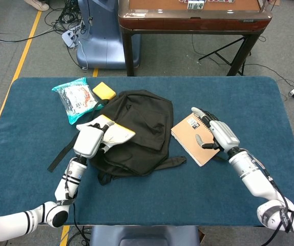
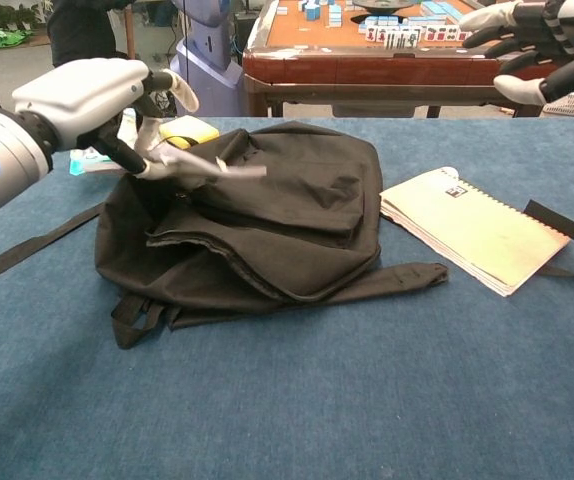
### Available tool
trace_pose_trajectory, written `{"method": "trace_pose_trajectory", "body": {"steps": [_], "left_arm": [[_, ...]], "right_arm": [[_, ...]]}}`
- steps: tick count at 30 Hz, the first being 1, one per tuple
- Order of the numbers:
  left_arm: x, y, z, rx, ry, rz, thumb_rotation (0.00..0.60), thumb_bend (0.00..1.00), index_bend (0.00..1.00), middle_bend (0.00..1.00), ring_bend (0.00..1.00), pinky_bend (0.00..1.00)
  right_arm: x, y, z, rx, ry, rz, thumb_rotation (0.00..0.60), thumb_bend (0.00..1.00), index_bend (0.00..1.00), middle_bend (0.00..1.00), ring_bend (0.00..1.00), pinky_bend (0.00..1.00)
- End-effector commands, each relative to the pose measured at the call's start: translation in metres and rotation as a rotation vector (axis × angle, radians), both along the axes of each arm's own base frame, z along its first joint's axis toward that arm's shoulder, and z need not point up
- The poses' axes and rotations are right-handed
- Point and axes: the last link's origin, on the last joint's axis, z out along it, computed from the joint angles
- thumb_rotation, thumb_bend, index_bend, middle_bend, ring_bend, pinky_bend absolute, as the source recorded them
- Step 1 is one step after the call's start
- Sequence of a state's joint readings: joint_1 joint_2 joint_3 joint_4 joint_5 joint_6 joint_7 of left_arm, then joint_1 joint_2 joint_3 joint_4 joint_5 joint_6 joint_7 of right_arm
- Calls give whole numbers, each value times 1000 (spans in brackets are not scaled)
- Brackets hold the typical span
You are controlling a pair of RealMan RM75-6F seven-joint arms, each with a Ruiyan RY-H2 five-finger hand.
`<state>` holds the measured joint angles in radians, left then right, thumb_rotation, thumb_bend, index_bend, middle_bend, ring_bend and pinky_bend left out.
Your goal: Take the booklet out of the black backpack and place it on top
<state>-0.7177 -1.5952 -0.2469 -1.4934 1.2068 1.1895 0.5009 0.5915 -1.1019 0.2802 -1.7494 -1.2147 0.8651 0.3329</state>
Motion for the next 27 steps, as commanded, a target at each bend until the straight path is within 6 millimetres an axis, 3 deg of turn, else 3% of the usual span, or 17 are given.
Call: {"method": "trace_pose_trajectory", "body": {"steps": [1,4,7,9,12,16,27], "left_arm": [[-8,-10,12,-49,5,70,442,155,171,421,381,542],[-17,-17,25,-35,-22,101,429,155,167,417,376,522],[-32,-23,42,-1,-36,142,553,155,186,417,376,516],[-44,-29,54,32,-48,178,599,156,207,417,377,516],[-64,-36,70,87,-53,223,600,155,241,417,377,513],[-93,-52,89,158,-6,267,600,155,275,417,377,505],[-154,-107,121,258,89,369,600,155,306,417,373,443]], "right_arm": [[-5,1,2,-7,12,-8,600,474,0,55,0,45],[-14,4,5,-21,28,-20,600,474,0,57,0,45],[-25,11,8,-41,45,-41,600,475,0,71,0,45],[-33,17,11,-61,62,-55,600,475,0,92,0,44],[-46,29,14,-103,94,-68,600,475,64,149,4,67],[-61,49,15,-171,127,-79,600,475,195,241,83,215],[-101,107,24,-274,191,-153,600,475,232,253,93,232]]}}
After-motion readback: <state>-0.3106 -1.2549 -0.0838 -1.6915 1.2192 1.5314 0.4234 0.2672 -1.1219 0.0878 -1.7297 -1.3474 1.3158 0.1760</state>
